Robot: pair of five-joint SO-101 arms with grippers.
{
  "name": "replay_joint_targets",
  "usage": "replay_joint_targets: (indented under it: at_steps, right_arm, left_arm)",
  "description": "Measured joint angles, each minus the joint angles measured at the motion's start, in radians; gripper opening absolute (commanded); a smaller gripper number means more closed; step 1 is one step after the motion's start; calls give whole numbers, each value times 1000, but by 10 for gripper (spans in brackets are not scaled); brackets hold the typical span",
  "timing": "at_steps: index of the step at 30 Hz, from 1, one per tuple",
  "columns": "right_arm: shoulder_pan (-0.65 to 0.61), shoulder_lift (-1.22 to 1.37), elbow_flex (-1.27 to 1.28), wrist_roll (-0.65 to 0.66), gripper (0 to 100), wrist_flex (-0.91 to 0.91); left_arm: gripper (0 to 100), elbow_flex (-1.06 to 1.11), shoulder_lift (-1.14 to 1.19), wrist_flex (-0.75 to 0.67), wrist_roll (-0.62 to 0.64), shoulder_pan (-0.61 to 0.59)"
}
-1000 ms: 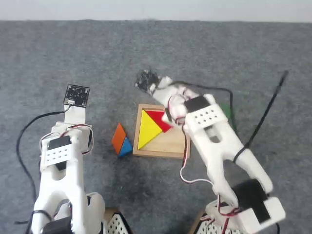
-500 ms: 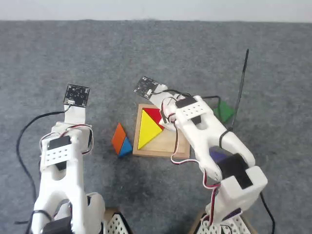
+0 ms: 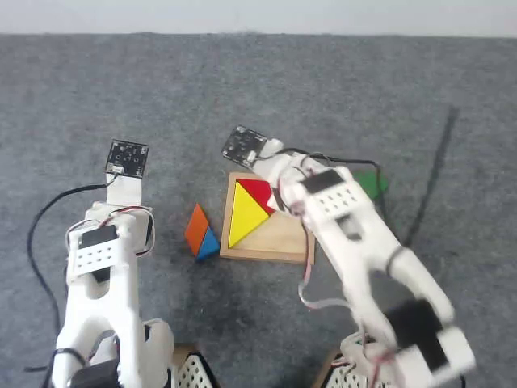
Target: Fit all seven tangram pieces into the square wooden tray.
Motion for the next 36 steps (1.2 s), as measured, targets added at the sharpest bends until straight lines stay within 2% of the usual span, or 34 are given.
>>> replay_joint_targets:
  at_steps: [5, 10, 15, 21, 27, 36]
  right_arm:
    - [81, -169, 118, -224, 247, 0]
    - [97, -118, 138, -433, 232, -9]
    - [100, 100, 124, -594, 232, -80]
    - [101, 288, -18, -623, 225, -25]
    - [100, 350, -115, -626, 7, 38]
    - [100, 367, -207, -638, 7, 40]
  left_arm:
    - [70, 0, 0, 0, 0, 0]
    - [70, 0, 0, 0, 0, 0]
    - [70, 0, 0, 0, 0, 0]
    - [70, 0, 0, 0, 0, 0]
    - [70, 0, 0, 0, 0, 0]
    - [70, 0, 0, 0, 0, 2]
